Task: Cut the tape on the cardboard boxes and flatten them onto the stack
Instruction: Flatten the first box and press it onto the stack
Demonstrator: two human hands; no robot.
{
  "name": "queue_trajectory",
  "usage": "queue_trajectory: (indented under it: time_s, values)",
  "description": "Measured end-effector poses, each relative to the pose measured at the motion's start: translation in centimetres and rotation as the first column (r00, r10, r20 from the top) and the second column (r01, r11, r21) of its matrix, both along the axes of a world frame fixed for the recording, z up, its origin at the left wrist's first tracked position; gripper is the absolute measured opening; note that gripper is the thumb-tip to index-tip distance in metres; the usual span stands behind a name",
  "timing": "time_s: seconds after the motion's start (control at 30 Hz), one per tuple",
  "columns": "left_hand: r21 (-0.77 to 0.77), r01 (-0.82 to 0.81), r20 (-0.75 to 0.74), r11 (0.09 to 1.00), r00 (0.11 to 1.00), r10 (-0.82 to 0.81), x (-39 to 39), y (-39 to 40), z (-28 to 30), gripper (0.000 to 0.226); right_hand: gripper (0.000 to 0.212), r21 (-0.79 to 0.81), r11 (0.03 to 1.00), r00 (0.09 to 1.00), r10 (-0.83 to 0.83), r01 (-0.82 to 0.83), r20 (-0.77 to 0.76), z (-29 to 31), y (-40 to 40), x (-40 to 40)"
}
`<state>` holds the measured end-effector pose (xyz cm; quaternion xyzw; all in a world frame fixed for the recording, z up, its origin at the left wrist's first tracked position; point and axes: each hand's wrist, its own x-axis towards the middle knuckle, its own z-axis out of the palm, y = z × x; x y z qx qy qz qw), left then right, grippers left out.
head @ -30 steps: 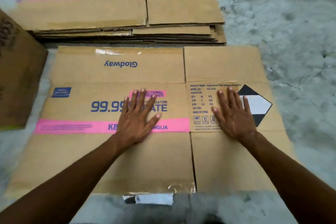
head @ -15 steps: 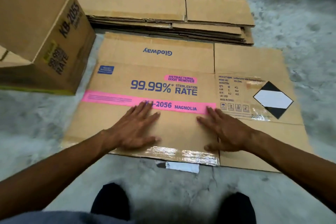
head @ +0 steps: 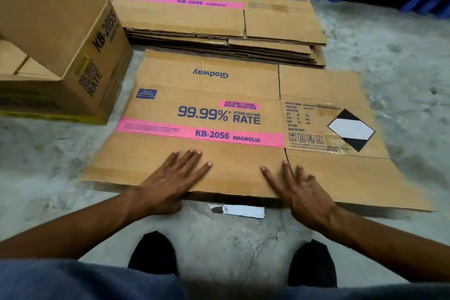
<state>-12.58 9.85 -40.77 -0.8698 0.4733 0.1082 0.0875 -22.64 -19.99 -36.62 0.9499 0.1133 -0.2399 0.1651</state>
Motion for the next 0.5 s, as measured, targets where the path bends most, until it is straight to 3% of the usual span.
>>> queue_trajectory:
  time_s: [0.07, 0.13, 0.23, 0.33, 0.4, 0.5]
  values:
    - [-0.085, -0.020, 0.034, 0.996, 0.999, 0.023, 0.2, -0.2, 1.4, 0.134, 0.082, 0.080, 0.997, 0.999, 0.012, -0.014, 0.030, 2.1, -1.2, 0.8]
    - [-0.093, -0.036, 0.040, 0.995, 0.998, 0.040, 0.0, -0.5, 3.0, 0.131, 0.082, 0.052, 0.998, 1.000, 0.018, -0.018, 0.009, 4.6, -1.7, 2.0]
    - [-0.083, 0.003, 0.145, 0.997, 0.989, 0.009, -0.7, -1.4, 5.1, 0.136, 0.075, 0.020, 0.999, 0.999, 0.040, -0.040, 0.003, 7.5, -2.2, 3.9]
    - [-0.121, -0.047, 0.259, 0.992, 0.963, 0.078, 1.3, -1.8, 7.8, 0.127, 0.071, 0.024, 0.999, 1.000, 0.022, -0.022, 0.017, 11.0, -2.5, 5.4]
    - [-0.105, -0.019, 0.352, 0.994, 0.935, 0.055, 3.6, -2.3, 10.7, 0.104, 0.066, 0.040, 0.999, 1.000, 0.007, -0.008, 0.004, 13.8, -2.9, 6.4]
    - [-0.090, -0.023, 0.369, 0.996, 0.928, 0.055, 6.8, -3.2, 17.7, 0.064, 0.055, 0.094, 0.995, 0.998, -0.050, 0.046, 0.048, 19.3, -3.9, 9.1]
